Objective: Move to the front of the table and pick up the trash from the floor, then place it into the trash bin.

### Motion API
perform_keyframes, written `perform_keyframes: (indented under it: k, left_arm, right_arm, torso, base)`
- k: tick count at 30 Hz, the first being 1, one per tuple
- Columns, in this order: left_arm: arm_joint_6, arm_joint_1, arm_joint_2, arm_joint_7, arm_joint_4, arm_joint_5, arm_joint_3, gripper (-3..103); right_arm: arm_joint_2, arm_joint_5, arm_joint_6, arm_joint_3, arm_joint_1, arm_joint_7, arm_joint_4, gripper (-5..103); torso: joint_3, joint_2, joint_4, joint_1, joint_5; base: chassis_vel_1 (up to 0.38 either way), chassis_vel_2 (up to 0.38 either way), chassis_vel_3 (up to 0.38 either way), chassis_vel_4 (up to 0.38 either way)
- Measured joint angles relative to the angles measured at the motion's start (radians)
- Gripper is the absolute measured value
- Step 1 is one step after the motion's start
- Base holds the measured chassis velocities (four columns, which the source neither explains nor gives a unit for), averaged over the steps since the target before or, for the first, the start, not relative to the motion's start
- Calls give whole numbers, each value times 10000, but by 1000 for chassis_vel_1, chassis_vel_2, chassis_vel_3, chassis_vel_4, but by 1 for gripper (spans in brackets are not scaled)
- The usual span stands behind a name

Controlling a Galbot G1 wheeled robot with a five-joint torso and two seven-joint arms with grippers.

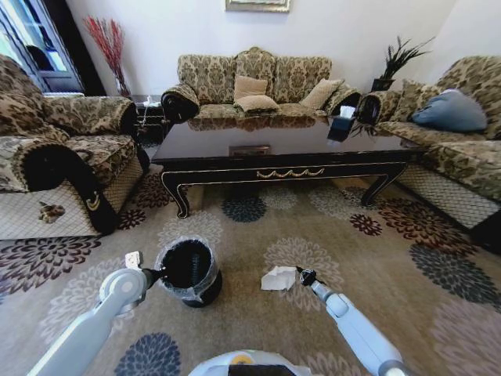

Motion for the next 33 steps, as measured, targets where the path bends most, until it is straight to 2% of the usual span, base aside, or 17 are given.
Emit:
perform_keyframes:
  k: [1,3,8,11,12,15,17,20,22,24,26,28,32,33]
  left_arm:
    - [0,2,-6,3,-14,-2,0,0]
    - [-1,11,-38,3,-48,16,19,0]
    - [0,66,-64,3,-83,57,32,0]
    - [0,98,-65,3,-108,69,28,0]
    - [0,98,-65,3,-108,69,28,0]
    - [0,113,-52,6,-110,76,17,0]
    - [0,119,-34,10,-113,76,7,0]
    - [0,121,-8,36,-110,77,-23,0]
    - [0,120,-3,53,-99,77,-38,0]
    - [0,121,20,88,-59,76,-79,0]
    - [0,120,69,104,-33,71,-136,0]
    - [0,121,84,110,-24,54,-176,0]
    - [0,104,92,157,48,25,-230,0]
    - [0,90,82,158,60,27,-221,0]
  right_arm:
    - [-51,-4,-5,10,-28,-1,30,0]
    - [-183,-101,-9,84,-99,-16,85,11]
    - [-308,-193,-8,131,-186,-61,155,21]
    - [-333,-295,-8,132,-213,-133,189,37]
    - [-333,-295,-8,132,-213,-133,189,37]
    - [-257,-364,-7,100,-170,-155,187,54]
    - [-235,-382,-6,54,-141,-155,184,54]
    - [-128,-453,-6,-95,-34,-173,63,71]
    - [-52,-513,0,-134,23,-175,-33,71]
    - [133,-620,44,-193,152,-166,-207,81]
    - [180,-641,62,-254,215,-152,-247,72]
    - [182,-644,67,-287,232,-145,-253,72]
    - [180,-645,82,-316,296,-107,-331,50]
    - [172,-645,87,-317,305,-103,-348,50]
  torso:
    - [0,0,-1,0,0]
    - [0,0,-3,0,1]
    - [0,0,-2,0,0]
    - [0,0,-1,0,0]
    - [0,0,-1,0,0]
    - [0,0,-1,0,0]
    - [0,0,0,0,0]
    - [0,0,-1,1,-1]
    - [0,-1,-1,0,-1]
    - [1,0,0,1,2]
    - [0,0,2,1,0]
    - [0,0,2,2,-2]
    - [0,0,-2,2,-1]
    - [0,-1,-1,2,-1]
  base:
    - [0,0,0,0]
    - [0,0,0,0]
    - [0,0,0,0]
    - [0,0,0,0]
    - [0,0,0,0]
    - [0,0,0,0]
    - [0,0,0,0]
    - [0,0,0,0]
    - [0,0,0,0]
    - [0,0,0,0]
    - [0,0,0,0]
    - [0,0,0,0]
    - [0,0,0,0]
    - [0,0,0,0]
